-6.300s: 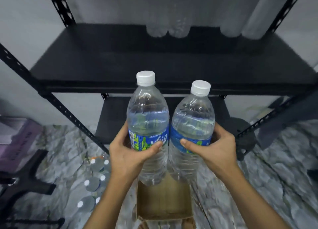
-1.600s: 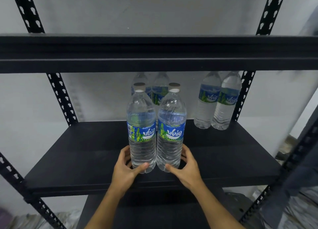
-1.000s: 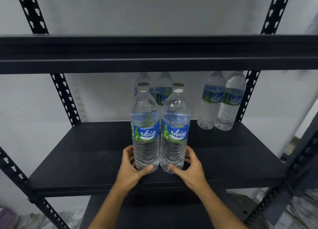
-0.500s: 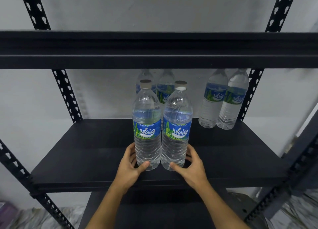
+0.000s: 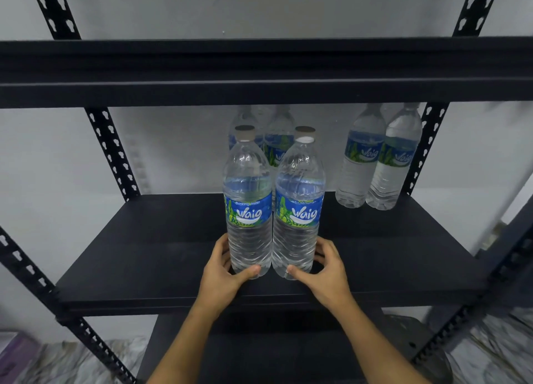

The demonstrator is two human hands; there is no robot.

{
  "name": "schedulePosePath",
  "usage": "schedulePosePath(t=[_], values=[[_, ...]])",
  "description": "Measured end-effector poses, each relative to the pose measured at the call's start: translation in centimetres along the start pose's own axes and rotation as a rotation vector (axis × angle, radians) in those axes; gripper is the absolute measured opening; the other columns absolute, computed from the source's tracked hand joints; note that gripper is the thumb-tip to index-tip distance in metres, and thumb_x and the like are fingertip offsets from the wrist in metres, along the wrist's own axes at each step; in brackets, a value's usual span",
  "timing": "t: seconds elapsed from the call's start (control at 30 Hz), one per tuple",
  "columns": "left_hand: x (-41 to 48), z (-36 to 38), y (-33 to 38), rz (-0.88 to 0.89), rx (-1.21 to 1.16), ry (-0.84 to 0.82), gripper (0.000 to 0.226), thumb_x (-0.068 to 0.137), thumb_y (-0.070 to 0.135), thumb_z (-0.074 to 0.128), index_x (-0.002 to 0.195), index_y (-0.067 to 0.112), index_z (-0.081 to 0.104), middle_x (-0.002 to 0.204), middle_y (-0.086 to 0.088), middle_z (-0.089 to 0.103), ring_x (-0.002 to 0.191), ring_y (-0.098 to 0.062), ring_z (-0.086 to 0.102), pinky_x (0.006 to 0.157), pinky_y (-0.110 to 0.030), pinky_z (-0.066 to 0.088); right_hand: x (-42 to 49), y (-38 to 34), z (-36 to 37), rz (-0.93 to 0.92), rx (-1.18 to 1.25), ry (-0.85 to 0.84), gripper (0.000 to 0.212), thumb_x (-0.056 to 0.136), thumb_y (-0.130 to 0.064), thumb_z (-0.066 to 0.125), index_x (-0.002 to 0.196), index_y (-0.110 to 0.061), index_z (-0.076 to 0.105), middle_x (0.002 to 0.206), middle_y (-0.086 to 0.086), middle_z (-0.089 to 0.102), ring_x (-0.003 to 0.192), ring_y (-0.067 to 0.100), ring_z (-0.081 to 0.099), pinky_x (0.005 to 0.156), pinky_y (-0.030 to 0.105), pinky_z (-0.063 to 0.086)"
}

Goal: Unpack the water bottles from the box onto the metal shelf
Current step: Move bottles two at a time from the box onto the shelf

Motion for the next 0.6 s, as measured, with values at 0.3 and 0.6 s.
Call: schedulePosePath(t=[0.3, 0.6], values=[[0.2, -0.7, 0.6, 0.011, 0.014, 0.012, 0.088, 0.056, 0.005, 0.095, 0.13, 0.029, 0.053, 0.119, 0.004, 0.072, 0.112, -0.011, 0.068, 0.094, -0.027, 0.054, 0.0, -0.3, 0.4, 0.017, -0.029, -0.004, 0.07, 0.057, -0.015, 0.092, 0.119, -0.024, 0.059, 0.113, -0.009, 0.06, 0.101, 0.003, 0.064, 0.087, 0.017, 0.053], [0.6, -6.0, 0.5, 0.01, 0.078, 0.016, 0.095, 0.053, 0.014, 0.097, 0.136, 0.018, 0.051, 0.119, 0.002, 0.072, 0.112, -0.011, 0.068, 0.098, -0.034, 0.055, 0.4, -1.6, 4.9, 0.02, -0.043, -0.063, 0.072, 0.057, -0.019, 0.092, 0.121, -0.02, 0.06, 0.113, -0.01, 0.062, 0.1, 0.002, 0.065, 0.086, 0.017, 0.053]])
Point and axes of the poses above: each hand's wrist, its own x-axis towards the middle knuckle, its own z-axis out of the palm, y = z × x, the point moved 2 cm from there along x, towards the middle knuckle
